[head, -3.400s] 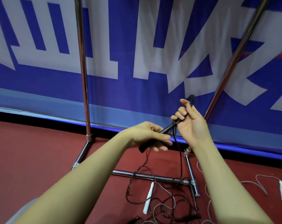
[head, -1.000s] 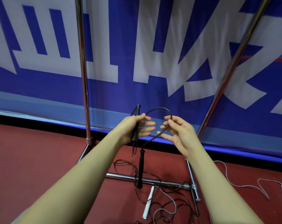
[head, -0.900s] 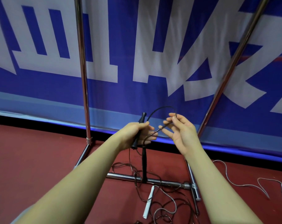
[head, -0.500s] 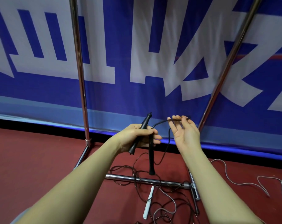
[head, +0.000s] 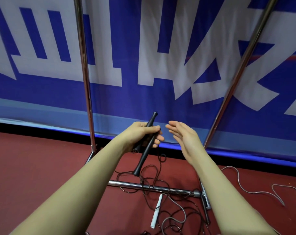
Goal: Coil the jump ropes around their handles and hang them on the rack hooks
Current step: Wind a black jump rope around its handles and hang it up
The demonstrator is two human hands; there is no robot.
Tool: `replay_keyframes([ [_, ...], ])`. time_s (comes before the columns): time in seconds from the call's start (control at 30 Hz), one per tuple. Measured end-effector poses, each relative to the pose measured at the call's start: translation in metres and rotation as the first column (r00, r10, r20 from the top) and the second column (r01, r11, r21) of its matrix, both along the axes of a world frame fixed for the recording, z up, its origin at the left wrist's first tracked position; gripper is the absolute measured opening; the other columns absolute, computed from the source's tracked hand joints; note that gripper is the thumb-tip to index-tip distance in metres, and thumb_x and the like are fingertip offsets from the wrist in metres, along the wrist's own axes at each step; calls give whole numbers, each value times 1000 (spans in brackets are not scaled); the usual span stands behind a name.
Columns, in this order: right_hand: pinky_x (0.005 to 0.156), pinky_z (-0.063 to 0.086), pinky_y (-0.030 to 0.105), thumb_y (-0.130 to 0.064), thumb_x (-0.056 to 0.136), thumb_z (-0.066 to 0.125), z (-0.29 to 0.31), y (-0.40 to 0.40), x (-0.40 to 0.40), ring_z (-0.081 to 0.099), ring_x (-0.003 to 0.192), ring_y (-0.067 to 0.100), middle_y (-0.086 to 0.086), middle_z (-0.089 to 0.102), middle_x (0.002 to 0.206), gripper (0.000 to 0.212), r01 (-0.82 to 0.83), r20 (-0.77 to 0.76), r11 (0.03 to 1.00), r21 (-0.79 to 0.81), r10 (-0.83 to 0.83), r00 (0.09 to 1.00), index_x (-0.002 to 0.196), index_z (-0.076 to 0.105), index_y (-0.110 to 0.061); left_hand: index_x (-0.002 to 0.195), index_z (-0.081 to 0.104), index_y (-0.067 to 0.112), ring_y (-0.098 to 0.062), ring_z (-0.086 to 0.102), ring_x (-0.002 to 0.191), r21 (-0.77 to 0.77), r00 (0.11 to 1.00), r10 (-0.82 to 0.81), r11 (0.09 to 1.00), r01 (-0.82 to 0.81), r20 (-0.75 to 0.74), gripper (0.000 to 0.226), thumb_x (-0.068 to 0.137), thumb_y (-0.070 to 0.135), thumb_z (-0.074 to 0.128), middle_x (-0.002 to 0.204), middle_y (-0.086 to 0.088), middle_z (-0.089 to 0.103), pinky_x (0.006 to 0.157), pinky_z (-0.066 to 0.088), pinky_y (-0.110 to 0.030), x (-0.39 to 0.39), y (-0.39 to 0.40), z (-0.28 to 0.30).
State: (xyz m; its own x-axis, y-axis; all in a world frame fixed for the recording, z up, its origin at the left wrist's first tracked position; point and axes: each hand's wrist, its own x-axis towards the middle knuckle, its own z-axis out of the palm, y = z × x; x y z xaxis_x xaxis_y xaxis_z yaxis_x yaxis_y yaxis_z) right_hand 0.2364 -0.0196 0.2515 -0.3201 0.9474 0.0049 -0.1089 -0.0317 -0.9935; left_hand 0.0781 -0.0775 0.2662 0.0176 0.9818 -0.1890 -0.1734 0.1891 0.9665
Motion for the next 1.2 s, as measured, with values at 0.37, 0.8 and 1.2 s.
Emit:
replay_keyframes([
  [0.37,66,44,26,-12,98,50,-2,-2,-2,43,56,4,-3,48,63,23,-82,-9,992,96,83,997,78,61,-12,99,64,-1,-19,70,68,-55,988,-144,988,147,54,29,96,25,51,82,-15,73,64,60,-31,-1,-7,6],
  [0.8,97,39,31,-18,103,41,-4,2,-3,54,107,15,-1,63,107,15,76,-8,980,181,-76,997,95,54,-22,99,64,4,-10,61,58,-2,952,-307,952,307,2,27,81,24,59,75,-6,69,52,53,-22,5,-8,6],
  [1.2,59,43,22,-12,85,58,14,-2,15,44,58,11,-4,53,68,25,-269,-208,947,175,303,930,108,66,-6,100,62,3,-8,56,55,97,951,-305,949,300,52,20,86,18,58,69,-2,64,52,49,-19,0,-9,6],
])
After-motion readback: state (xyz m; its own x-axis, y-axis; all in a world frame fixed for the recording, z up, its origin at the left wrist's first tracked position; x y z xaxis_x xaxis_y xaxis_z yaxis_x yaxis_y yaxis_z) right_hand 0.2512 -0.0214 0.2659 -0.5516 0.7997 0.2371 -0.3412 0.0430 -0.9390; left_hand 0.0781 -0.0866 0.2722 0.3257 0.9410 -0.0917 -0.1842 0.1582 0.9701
